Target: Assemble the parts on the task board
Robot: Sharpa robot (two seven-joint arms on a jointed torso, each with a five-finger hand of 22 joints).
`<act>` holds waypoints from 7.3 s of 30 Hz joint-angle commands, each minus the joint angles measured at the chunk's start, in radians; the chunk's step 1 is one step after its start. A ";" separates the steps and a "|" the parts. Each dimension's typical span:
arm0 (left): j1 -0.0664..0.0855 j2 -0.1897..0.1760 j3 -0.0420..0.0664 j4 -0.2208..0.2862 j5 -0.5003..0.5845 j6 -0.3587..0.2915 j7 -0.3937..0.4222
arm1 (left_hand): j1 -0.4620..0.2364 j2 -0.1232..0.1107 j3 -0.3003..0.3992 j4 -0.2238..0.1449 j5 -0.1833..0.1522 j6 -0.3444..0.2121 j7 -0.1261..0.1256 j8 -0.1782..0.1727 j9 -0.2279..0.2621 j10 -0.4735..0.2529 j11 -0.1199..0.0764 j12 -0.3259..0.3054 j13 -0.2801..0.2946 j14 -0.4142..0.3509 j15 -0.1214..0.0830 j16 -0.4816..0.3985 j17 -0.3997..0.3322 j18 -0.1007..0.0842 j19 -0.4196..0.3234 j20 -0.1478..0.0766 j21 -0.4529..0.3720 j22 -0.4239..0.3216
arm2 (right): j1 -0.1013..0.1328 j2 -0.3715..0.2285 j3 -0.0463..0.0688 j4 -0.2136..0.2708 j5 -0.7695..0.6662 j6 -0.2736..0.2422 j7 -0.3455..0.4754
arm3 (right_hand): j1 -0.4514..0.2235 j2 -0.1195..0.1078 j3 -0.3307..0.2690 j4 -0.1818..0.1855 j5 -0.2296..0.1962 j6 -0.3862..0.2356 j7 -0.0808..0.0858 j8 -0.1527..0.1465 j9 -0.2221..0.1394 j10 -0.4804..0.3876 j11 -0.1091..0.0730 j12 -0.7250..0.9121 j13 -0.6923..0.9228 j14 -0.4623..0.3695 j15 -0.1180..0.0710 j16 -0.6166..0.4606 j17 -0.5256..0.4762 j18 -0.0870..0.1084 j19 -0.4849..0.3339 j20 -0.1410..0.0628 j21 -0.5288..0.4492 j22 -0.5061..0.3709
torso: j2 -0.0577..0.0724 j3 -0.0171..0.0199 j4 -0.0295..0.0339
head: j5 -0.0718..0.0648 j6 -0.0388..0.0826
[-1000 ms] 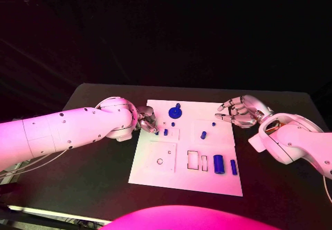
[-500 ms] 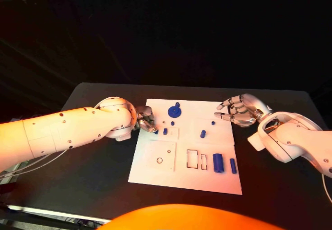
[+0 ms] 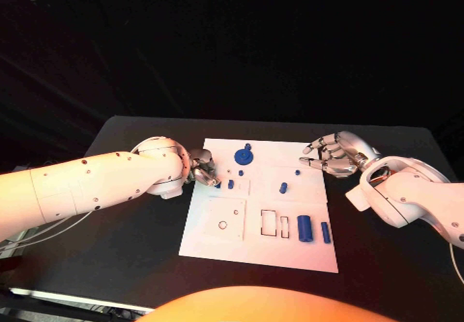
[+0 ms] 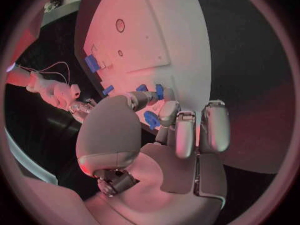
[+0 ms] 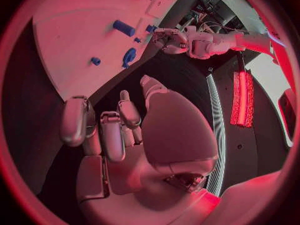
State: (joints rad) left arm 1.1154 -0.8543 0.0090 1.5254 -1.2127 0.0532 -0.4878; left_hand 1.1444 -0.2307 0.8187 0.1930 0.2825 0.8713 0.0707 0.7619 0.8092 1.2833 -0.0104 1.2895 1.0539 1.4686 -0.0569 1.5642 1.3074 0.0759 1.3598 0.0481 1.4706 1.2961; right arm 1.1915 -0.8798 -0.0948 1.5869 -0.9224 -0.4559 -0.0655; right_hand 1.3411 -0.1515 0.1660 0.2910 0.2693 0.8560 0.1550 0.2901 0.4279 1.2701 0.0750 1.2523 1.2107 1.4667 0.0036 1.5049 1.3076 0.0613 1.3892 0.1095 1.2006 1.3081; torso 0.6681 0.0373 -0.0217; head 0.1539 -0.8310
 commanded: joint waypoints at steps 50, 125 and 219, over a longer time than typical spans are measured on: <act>-0.013 0.006 -0.008 -0.002 0.079 -0.009 0.008 | -0.045 -0.017 0.117 -0.164 0.020 0.036 -0.030 -0.008 -0.005 0.054 -0.017 0.020 0.045 0.102 -0.019 0.007 0.263 -0.013 0.008 -0.008 -0.001 0.000 | -0.001 -0.002 0.000 0.000 -0.008 -0.001 0.006 | -0.007 0.004 0.008 -0.002 -0.004 -0.010 -0.001 0.011 0.000 0.002 -0.004 -0.001 -0.001 0.069 -0.006 -0.007 0.127 0.019 0.001 -0.006 -0.002 0.047 | 0.000 0.0003 -0.0007 | -0.001 0.000; -0.007 0.101 -0.002 -0.114 -0.263 -0.234 0.495 | 0.350 -0.044 -0.439 0.082 -0.001 -0.165 0.084 -0.268 -0.401 -0.513 0.131 -0.608 -0.763 -0.407 0.111 -0.446 -0.565 0.107 -0.463 0.107 -0.522 -0.674 | -0.002 0.007 0.000 -0.008 -0.007 -0.026 0.019 | -0.007 0.006 0.012 -0.002 -0.004 -0.015 -0.001 0.013 -0.002 -0.002 -0.004 -0.005 -0.006 0.065 -0.006 -0.015 0.112 0.022 -0.006 -0.006 -0.018 0.039 | 0.003 -0.0005 -0.0027 | -0.028 0.028; -0.001 0.088 0.019 -0.123 -0.223 -0.182 0.491 | 0.369 0.008 -0.243 -0.060 -0.015 0.081 0.069 -0.381 -0.449 -0.257 0.083 -0.767 -0.872 -0.182 0.068 -0.159 -0.323 0.079 -0.384 0.071 -0.245 -0.373 | -0.007 0.010 0.000 -0.027 0.262 -0.159 0.201 | 0.023 -0.038 0.242 -0.045 -0.008 -0.163 0.092 0.172 -0.078 -0.402 0.107 -0.806 -1.072 -0.413 0.127 -1.381 -0.786 0.118 -0.442 0.128 -1.138 -0.839 | 0.004 -0.0006 -0.0012 | -0.031 0.033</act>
State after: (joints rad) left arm 1.1135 -0.7627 0.0272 1.3957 -1.4449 -0.1225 0.0100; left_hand 1.5198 -0.2234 0.5755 0.1376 0.2701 0.9441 0.1377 0.3863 0.3586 1.0188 0.0716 0.5256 0.1830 1.2790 0.0138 1.4019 0.9826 0.1702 0.9686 0.1179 1.2190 0.9213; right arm 1.1856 -0.8688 -0.0950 1.5599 -0.6822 -0.6097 0.1076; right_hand 1.3636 -0.1921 0.4104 0.2510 0.2653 0.6984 0.1873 0.4570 0.3516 0.8661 0.1752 0.4506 0.1418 1.0590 0.1285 0.1263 0.5245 0.1700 0.9514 0.2361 0.0695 0.4721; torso 0.6703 0.0370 -0.0224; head 0.1244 -0.7981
